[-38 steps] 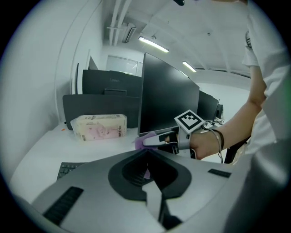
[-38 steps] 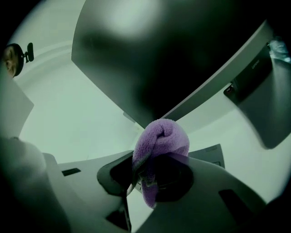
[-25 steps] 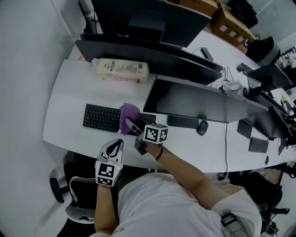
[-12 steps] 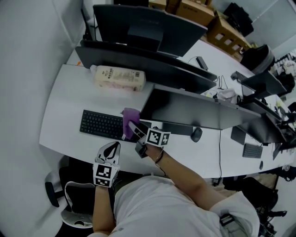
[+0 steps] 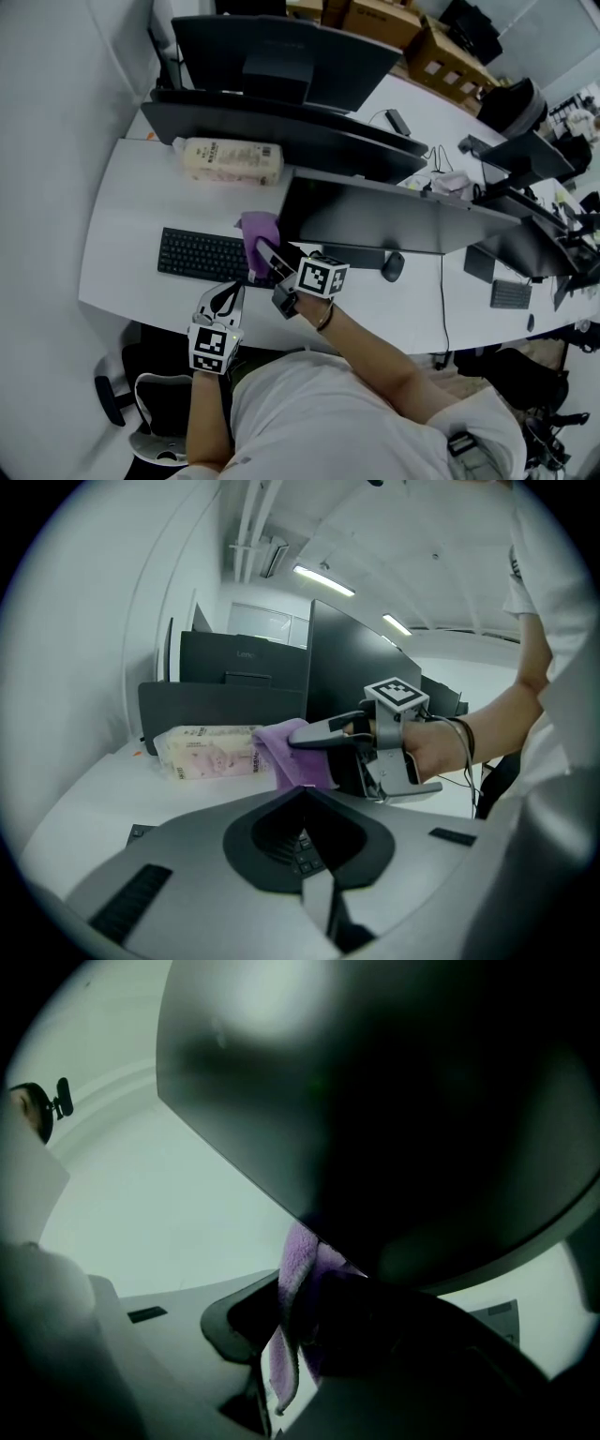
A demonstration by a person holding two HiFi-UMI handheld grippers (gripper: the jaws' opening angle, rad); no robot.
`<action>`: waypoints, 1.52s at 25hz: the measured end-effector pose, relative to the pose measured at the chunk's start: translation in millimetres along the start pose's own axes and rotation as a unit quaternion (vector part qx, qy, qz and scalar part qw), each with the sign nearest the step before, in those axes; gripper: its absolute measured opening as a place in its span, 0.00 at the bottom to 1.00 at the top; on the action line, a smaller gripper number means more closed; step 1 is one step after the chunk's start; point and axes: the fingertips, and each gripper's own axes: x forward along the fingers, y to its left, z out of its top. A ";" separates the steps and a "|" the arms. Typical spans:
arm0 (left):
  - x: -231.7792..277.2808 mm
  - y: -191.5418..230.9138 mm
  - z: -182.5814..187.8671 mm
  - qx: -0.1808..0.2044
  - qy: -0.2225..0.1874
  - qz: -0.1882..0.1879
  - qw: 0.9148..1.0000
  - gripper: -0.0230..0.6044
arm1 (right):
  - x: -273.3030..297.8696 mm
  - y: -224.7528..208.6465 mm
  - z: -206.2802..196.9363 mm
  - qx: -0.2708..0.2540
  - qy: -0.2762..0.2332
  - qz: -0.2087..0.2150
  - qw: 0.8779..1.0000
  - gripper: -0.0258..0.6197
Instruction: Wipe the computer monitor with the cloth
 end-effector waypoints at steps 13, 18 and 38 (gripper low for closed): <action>-1.9 -12.8 37.4 0.036 -0.028 -0.013 0.999 0.04 | -17.1 77.8 56.3 -0.039 -0.044 0.063 0.996 0.19; -1.7 -18.9 54.3 0.052 -0.040 -0.019 0.998 0.04 | -24.9 105.4 76.0 -0.052 -0.061 0.086 0.993 0.19; -27.3 -34.1 108.9 0.089 -0.093 -0.010 0.992 0.04 | -65.0 202.7 150.5 -0.062 -0.127 0.171 0.975 0.19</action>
